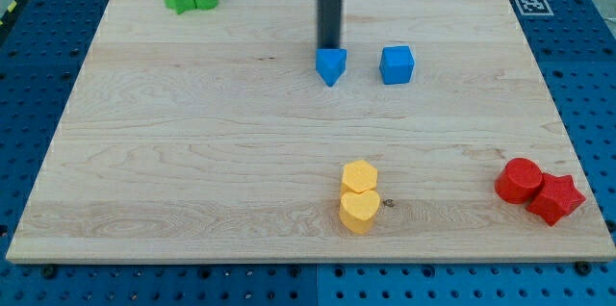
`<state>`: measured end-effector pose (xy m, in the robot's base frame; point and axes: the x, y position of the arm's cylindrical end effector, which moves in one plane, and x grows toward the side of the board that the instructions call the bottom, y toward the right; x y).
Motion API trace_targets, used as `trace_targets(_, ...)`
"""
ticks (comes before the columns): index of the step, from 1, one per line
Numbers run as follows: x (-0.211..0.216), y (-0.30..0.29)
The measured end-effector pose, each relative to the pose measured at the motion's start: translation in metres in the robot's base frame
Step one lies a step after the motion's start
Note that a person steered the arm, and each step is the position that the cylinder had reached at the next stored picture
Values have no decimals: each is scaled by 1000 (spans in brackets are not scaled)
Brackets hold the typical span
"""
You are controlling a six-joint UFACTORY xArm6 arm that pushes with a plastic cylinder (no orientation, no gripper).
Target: Slide the blue triangle below the green star
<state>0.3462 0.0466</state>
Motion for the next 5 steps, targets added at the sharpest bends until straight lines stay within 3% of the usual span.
trace_targets(2, 53, 16)
trace_targets(4, 7, -111)
trace_targets(5, -2, -136)
